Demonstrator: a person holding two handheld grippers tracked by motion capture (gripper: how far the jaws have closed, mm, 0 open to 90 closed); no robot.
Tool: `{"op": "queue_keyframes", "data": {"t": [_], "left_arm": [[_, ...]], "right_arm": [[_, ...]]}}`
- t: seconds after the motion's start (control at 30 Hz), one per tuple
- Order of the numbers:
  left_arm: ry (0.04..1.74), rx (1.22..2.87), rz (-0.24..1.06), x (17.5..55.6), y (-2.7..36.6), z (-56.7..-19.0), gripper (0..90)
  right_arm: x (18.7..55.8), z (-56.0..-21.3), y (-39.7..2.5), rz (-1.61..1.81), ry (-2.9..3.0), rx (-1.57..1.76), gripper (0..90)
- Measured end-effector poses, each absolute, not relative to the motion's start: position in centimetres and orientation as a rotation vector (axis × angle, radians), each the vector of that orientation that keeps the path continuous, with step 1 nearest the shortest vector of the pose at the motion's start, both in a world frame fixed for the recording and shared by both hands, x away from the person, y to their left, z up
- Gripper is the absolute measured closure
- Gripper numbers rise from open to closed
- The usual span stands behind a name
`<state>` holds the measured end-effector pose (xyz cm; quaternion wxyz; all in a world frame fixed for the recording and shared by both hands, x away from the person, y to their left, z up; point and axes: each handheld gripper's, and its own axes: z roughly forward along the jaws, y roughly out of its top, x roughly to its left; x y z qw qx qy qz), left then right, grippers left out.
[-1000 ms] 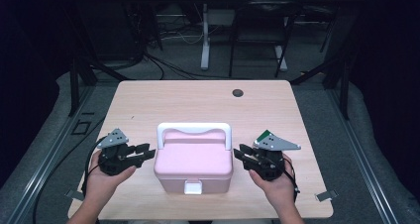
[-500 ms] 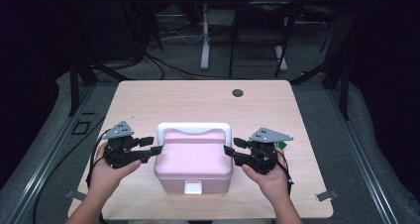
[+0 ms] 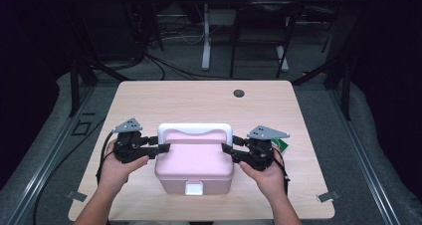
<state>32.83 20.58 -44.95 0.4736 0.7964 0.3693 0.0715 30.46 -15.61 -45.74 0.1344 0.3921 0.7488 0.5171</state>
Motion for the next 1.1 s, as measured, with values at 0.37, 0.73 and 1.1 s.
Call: {"op": "queue_keyframes", "data": {"t": [0.37,0.73,1.1], "left_arm": [[0.863,1.936,0.225,31.8,20.8,-44.8,59.2],[0.834,1.953,0.288,31.1,20.8,-45.0,63.9],[0.833,1.968,0.338,30.9,20.7,-44.8,73.1]], "right_arm": [[29.2,-45.6,-15.7,1.488,2.133,1.046,58.6],[28.9,-46.3,-15.7,1.467,2.134,1.031,67.3],[28.8,-46.6,-15.6,1.459,2.101,1.015,73.7]]}}
